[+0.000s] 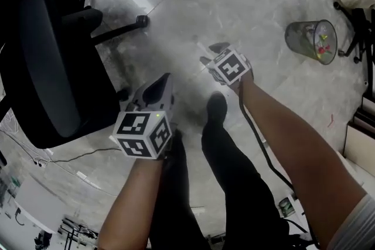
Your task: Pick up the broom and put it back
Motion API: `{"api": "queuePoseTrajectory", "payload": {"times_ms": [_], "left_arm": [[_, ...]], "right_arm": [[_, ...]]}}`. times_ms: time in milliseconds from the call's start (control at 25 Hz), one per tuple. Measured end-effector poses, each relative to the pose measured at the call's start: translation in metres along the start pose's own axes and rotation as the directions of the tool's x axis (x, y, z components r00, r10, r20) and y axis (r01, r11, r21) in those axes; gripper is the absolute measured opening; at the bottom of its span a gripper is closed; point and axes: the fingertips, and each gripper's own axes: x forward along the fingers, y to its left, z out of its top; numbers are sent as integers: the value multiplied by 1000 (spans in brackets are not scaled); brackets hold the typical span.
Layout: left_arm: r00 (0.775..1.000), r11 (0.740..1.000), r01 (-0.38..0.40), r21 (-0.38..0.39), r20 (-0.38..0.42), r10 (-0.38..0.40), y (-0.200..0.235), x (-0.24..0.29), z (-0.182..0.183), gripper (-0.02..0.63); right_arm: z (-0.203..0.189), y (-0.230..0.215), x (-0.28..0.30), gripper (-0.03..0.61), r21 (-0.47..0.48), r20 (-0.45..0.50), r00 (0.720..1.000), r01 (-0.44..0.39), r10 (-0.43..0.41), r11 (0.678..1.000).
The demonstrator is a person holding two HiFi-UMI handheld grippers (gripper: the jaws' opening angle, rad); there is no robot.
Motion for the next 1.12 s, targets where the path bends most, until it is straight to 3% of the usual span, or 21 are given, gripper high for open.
{"api": "queuePoseTrajectory", "payload": {"times_ms": [200, 400, 560, 600, 680, 840, 1120], "left_arm": [[999, 1000, 25, 10, -25, -25, 34, 51, -51, 8], [996, 997, 60, 44, -67, -57, 59, 97, -95, 8], [995, 996, 71, 59, -79, -66, 74, 118, -111, 8], [995, 996, 67, 56, -80, -63, 79, 121, -114, 8], [995, 996, 63, 57, -83, -58, 85, 124, -117, 8], [995, 996, 66, 58, -78, -61, 83, 122, -112, 8], [996, 995, 78, 55, -36, -76, 52, 94, -69, 8]], "right_arm": [[-41, -28, 96, 164, 60, -27, 1000, 7, -5, 998], [-63, -67, 178, 164, 10, -80, 993, 82, -81, 997], [-81, -85, 218, 164, -32, -120, 984, 131, -134, 991], [-83, -87, 222, 130, -50, -122, 979, 156, -161, 987], [-86, -89, 224, 123, -60, -107, 975, 187, -193, 980], [-85, -90, 220, 85, -27, -114, 978, 175, -177, 984], [-25, -60, 150, 84, -33, -3, 988, 154, -154, 988]]}}
